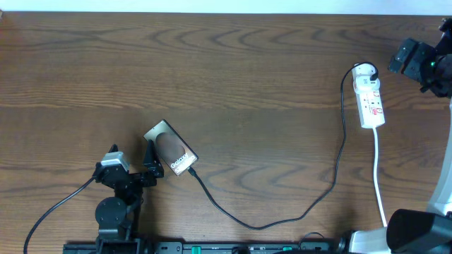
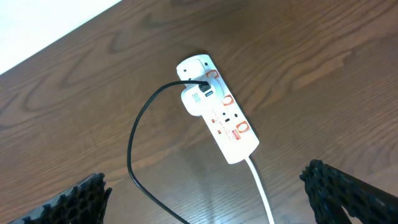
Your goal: Plug charger to phone and switch on socket
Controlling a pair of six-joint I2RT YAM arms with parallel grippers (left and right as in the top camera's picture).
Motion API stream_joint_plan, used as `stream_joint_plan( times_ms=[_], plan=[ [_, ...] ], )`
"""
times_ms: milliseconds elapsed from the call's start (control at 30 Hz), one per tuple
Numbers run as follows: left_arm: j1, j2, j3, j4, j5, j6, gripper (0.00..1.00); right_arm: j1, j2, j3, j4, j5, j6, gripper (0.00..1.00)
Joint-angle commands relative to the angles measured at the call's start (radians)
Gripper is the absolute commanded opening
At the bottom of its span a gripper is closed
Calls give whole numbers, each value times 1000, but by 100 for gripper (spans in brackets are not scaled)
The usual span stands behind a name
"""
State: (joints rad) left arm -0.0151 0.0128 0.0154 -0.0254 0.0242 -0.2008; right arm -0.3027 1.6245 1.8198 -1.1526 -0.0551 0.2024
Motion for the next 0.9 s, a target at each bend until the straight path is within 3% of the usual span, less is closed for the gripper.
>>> stream_joint_plan(
  times_ms=[0, 700, 867],
  plan=[
    [-3, -11, -11, -49, -14, 28, 92, 2, -8, 6, 0, 4, 10, 99],
    [-3, -11, -11, -48, -18, 29, 92, 2, -8, 6, 0, 4, 10, 99],
    [-3, -11, -11, -48, -5, 124, 92, 2, -8, 6, 0, 4, 10, 99]
  ],
)
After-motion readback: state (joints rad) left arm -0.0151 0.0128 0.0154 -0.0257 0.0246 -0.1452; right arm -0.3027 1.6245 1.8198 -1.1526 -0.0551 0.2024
